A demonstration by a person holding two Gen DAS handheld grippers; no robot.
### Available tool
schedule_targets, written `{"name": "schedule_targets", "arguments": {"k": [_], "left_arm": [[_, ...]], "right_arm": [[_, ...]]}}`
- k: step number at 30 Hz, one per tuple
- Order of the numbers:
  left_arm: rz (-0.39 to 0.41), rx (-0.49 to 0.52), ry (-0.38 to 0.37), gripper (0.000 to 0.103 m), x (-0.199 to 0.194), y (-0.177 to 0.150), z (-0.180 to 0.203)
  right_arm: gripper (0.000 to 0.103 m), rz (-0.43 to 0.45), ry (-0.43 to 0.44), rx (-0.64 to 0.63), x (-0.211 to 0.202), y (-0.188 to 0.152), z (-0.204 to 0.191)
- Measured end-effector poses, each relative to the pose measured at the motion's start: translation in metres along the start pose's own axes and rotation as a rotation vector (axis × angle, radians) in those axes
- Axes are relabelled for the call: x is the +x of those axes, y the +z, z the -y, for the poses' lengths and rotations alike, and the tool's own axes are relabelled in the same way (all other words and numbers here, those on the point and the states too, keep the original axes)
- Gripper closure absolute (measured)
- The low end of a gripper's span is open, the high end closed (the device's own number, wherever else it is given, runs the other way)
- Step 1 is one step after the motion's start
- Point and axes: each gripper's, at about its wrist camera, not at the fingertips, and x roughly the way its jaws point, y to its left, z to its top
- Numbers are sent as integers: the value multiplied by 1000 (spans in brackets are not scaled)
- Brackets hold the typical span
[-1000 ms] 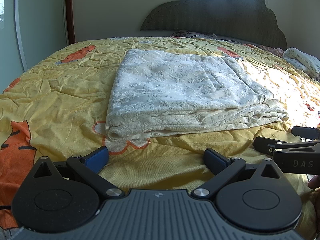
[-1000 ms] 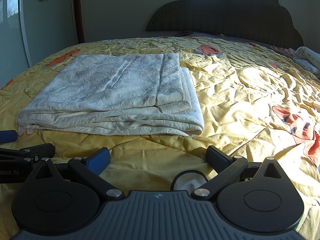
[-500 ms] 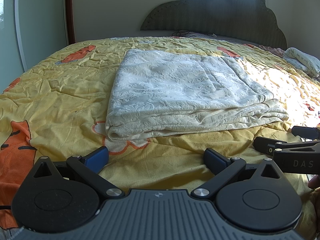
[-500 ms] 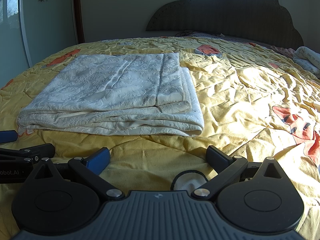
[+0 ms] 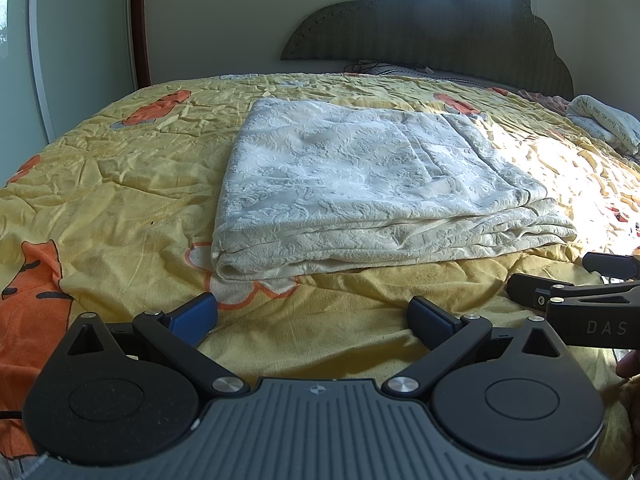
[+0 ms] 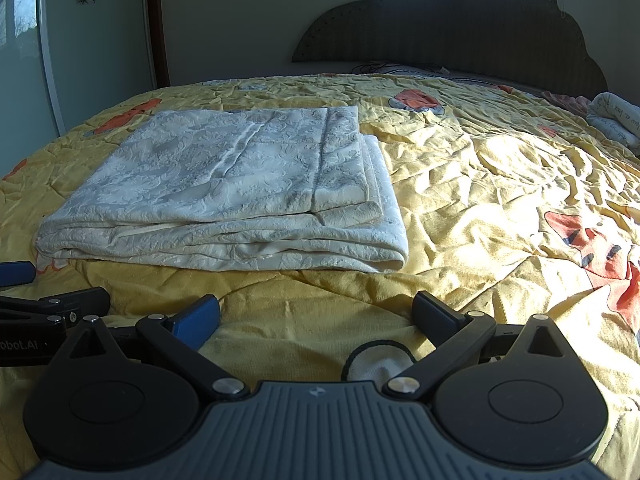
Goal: Fold towel
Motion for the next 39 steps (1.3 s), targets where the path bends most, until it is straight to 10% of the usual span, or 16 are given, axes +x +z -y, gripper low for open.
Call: {"name": "schedule_targets", "arguments": {"k": [39], "left_arm": [[-51,-10,19,0,1,7,5]], "right_arm": [[0,0,0,1,-1,0,0]]}}
